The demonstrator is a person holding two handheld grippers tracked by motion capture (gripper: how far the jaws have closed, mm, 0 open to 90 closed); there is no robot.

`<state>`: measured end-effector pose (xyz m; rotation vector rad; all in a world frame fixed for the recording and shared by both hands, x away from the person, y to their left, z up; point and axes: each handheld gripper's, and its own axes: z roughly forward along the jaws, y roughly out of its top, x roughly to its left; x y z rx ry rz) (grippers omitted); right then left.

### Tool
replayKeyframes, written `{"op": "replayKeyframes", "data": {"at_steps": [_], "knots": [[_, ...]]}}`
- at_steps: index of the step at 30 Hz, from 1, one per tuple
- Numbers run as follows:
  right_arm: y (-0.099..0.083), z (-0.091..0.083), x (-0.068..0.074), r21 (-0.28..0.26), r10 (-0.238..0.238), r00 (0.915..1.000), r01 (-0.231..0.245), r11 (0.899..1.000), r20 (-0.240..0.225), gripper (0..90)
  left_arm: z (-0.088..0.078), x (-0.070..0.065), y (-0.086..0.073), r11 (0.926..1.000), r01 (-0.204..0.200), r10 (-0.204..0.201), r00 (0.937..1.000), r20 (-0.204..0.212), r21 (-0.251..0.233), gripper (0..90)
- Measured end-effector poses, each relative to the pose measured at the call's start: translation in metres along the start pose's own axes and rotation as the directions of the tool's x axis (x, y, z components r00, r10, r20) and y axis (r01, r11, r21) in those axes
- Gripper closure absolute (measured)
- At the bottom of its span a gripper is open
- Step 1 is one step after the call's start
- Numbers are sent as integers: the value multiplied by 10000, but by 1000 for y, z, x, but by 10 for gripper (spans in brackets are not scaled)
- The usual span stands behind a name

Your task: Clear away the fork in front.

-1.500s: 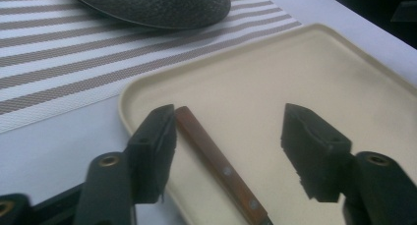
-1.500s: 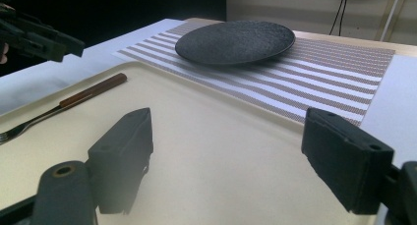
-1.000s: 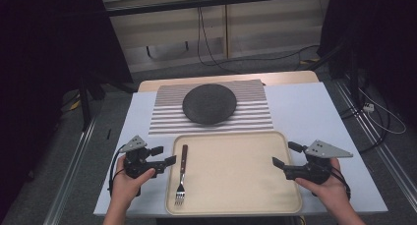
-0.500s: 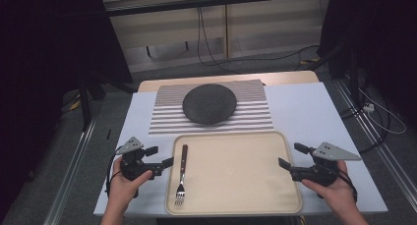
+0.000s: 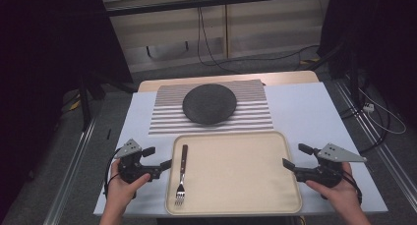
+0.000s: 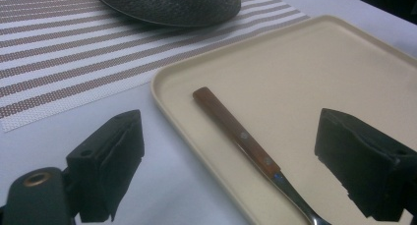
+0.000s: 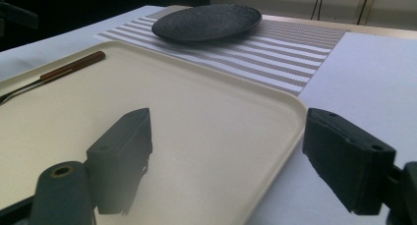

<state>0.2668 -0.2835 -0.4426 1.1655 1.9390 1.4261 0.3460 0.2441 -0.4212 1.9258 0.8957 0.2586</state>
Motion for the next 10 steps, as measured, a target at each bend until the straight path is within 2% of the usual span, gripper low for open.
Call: {"op": "replayKeyframes", "data": {"at_steps": [10], "knots": [[-1,3,2,163,-160,9998,162,9997,-111,188,4,2,-3,9998,-53,54,9999,-88,170,107]]}}
